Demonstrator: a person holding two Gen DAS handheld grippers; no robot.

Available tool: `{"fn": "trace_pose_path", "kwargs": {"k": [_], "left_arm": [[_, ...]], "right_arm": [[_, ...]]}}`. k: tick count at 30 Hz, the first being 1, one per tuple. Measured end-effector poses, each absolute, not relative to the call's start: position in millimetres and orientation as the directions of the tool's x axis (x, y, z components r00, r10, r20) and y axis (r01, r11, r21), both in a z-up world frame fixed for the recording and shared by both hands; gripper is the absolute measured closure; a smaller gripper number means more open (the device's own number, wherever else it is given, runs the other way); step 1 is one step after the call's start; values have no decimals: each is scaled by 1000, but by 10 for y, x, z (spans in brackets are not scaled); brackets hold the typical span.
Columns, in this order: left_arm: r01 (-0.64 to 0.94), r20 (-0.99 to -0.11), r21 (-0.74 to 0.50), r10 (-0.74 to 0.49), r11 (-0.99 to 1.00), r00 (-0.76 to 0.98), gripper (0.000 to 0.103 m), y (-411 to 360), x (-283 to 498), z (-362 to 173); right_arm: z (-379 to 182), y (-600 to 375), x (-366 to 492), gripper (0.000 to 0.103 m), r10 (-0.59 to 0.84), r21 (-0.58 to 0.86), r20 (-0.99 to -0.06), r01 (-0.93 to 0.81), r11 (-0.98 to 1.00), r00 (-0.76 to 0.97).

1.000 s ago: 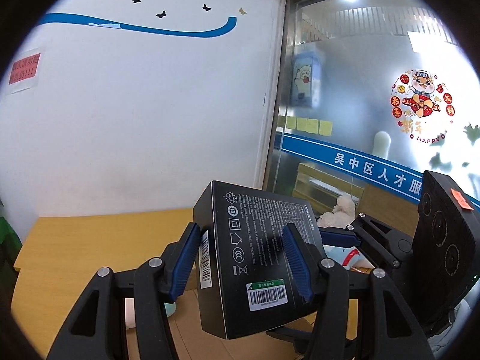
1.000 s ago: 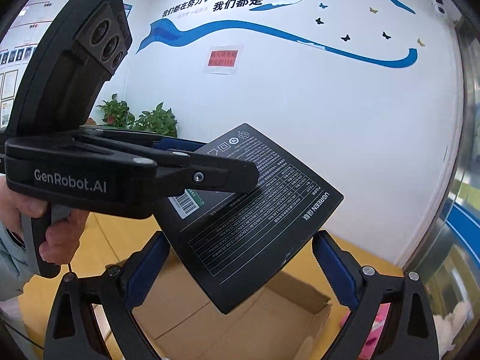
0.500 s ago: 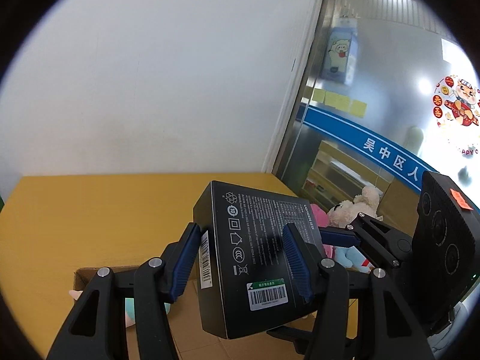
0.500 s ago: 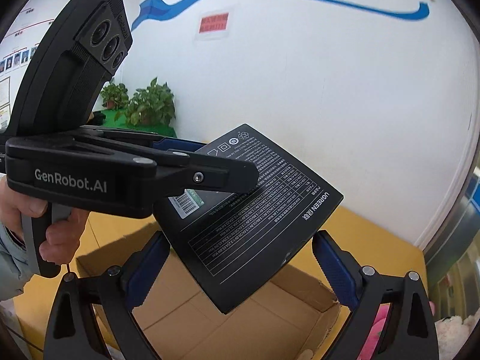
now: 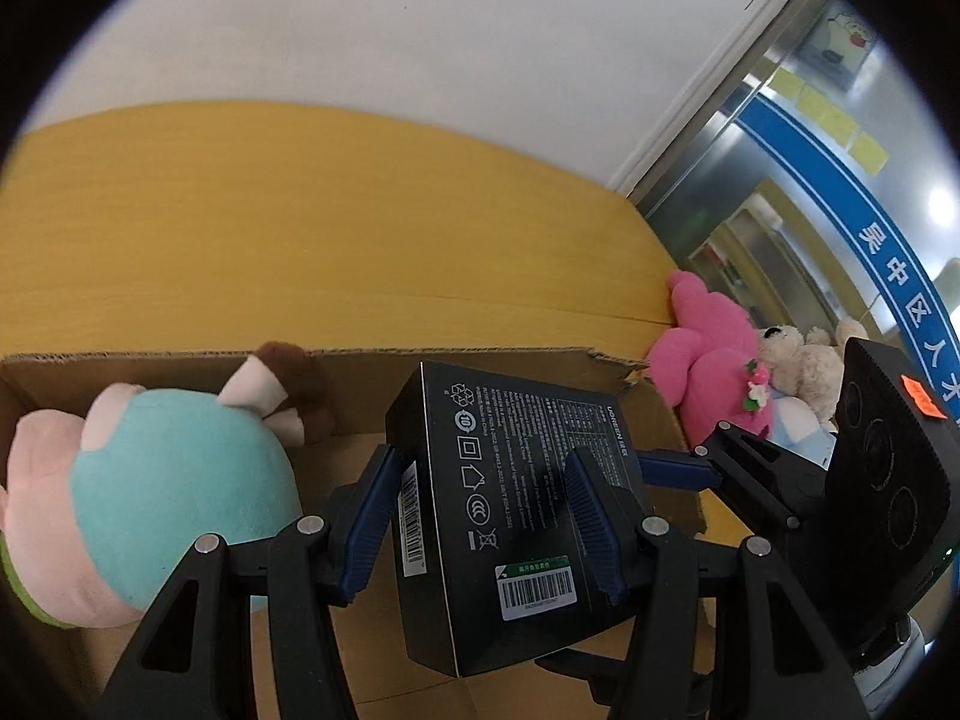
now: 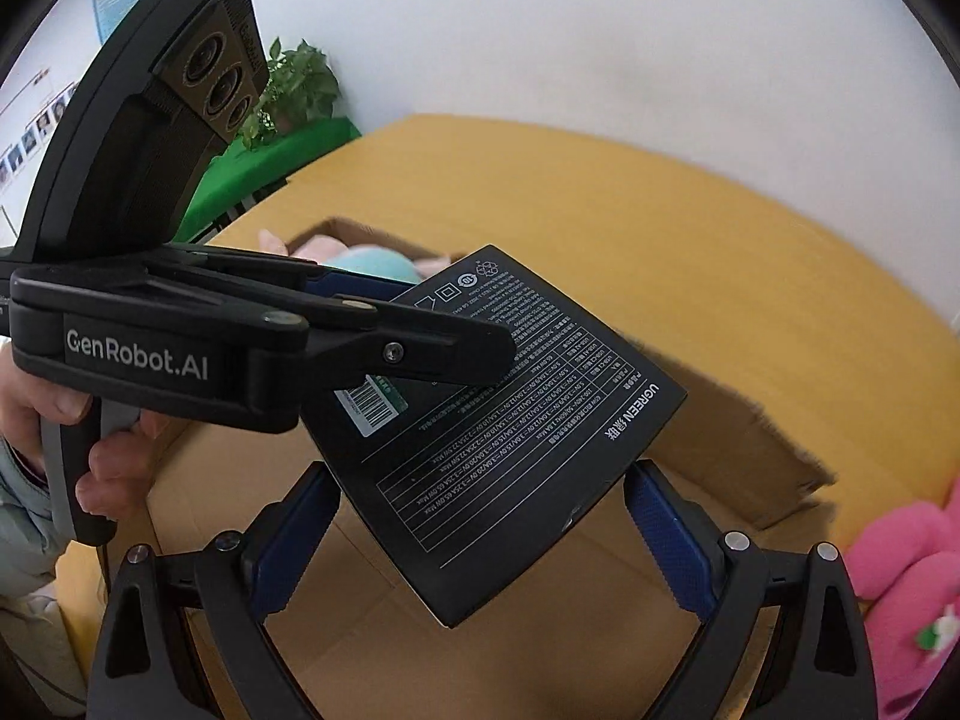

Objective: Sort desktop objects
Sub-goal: 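Lift the black box with the left gripper and carry it into the cardboard box, then open the left gripper to release the black box in the cardboard box, then withdraw both tools from the cardboard box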

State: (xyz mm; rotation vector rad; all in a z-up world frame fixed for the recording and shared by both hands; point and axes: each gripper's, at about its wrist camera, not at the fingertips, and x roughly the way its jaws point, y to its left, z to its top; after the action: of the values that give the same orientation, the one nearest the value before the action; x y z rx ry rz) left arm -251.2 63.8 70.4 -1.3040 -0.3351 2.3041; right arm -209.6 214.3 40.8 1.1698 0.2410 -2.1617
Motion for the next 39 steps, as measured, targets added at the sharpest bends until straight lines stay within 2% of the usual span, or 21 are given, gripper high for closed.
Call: {"fn": "trace_pose_path", "kwargs": {"k": [3, 10, 13, 18, 21, 25, 26, 28, 30, 34, 39], "left_arm": [[-252, -786, -411, 481, -876, -389, 47, 705, -2554, 516], [-270, -854, -327, 406, -905, -326, 54, 899, -2593, 342], [-279, -867, -313, 393, -908, -306, 53, 975, -2583, 296], [-271, -853, -324, 404, -906, -332, 53, 872, -2466, 399], [-287, -817, -297, 398, -911, -418, 53, 739, -2219, 668], [-354, -721, -241, 411, -904, -558, 49, 580, -1651, 1134], [-365, -698, -220, 408, -905, -589, 46, 554, -1514, 1238], [-369, -643, -163, 382, -915, -664, 29, 486, -1161, 1429], [-360, -577, -115, 358, -926, -734, 22, 457, -817, 1581], [-339, -502, -80, 332, -937, -799, 22, 338, -232, 1685], [-328, -486, -90, 329, -940, -809, 22, 264, 170, 1672]], "right_arm": [[219, 2121, -2342, 8, -436, 146, -837, 632, -761, -331], [-208, 2222, -2339, 11, -383, 158, -883, 597, -786, -272], [-258, 2268, -2352, 14, -339, 131, -897, 561, -817, -284], [-143, 2371, -2255, 13, -297, 92, -889, 498, -862, -348], [29, 2458, -2063, 12, -300, 84, -865, 474, -876, -402], [417, 2610, -1598, 1, -289, 51, -797, 419, -907, -530], [528, 2595, -1482, 1, -288, 44, -774, 407, -913, -564], [793, 2498, -1233, 0, -286, 35, -726, 381, -924, -626], [963, 2483, -879, 0, -256, 10, -677, 340, -940, -690], [1145, 2373, -358, 0, -208, -13, -618, 275, -961, -758], [1274, 2283, 182, 0, -176, -56, -568, 251, -966, -804]]}}
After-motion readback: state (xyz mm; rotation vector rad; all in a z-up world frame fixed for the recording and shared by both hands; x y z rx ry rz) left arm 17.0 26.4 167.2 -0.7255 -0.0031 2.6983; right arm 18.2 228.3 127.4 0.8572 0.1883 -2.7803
